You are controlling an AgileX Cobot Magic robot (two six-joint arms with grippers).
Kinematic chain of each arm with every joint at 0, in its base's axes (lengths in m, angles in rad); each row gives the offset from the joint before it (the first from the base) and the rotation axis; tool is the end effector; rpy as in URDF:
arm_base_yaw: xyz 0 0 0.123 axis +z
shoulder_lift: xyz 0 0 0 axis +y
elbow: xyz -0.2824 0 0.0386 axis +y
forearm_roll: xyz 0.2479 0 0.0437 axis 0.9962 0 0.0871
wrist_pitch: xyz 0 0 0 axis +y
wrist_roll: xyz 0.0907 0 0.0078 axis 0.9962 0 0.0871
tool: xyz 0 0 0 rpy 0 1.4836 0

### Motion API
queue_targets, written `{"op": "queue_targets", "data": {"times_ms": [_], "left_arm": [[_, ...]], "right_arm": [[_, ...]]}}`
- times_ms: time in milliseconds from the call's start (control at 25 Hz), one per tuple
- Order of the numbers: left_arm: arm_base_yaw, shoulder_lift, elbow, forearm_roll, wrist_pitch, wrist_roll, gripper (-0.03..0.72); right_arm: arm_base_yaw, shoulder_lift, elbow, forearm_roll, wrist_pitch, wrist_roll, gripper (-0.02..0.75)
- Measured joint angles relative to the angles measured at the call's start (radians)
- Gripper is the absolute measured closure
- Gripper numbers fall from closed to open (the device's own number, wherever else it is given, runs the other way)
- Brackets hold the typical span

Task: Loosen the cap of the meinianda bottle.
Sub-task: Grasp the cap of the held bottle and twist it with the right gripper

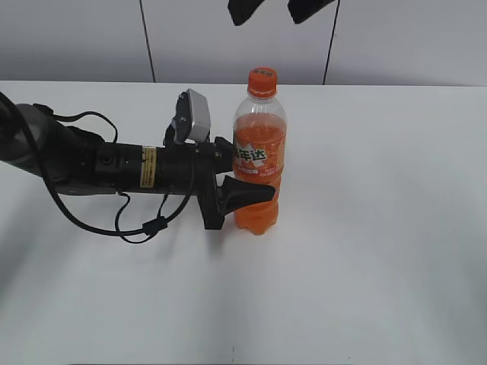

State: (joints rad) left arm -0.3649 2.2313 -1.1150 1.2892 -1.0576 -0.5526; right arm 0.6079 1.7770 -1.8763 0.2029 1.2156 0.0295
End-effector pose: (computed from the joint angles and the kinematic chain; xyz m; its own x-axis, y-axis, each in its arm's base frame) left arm 0.3407 -0.2116 0.0917 -0.0482 0.2920 -0.9552 0.9901 0.1400 -0.0072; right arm 0.3057 0.2337 0.3832 -0.7615 -0.4093 -0.5025 -0.5679 0.7951 0.2129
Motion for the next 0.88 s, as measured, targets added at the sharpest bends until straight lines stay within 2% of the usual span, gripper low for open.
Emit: {"op": "queue_targets", "data": {"times_ms": [80, 200, 680, 880], "left_arm": [[0.000, 0.000, 0.000, 0.000, 0.000, 0.000, 0.284], [0.000, 0.000, 0.000, 0.000, 0.000, 0.000, 0.284], [0.000, 0.000, 0.000, 0.001, 0.000, 0.000, 0.284], [0.000, 0.000, 0.000, 0.002, 0.000, 0.000, 0.284]], "right_arm": [[0.000, 0.000, 0.000, -0.012, 0.000, 0.124, 0.182], [0.000, 0.016, 0.000, -0.029, 0.000, 0.189, 0.182], [0.000, 0.133, 0.000, -0.055, 0.000, 0.207, 0.183], [0.000, 0.138, 0.000, -0.086, 0.000, 0.207, 0.239]]}}
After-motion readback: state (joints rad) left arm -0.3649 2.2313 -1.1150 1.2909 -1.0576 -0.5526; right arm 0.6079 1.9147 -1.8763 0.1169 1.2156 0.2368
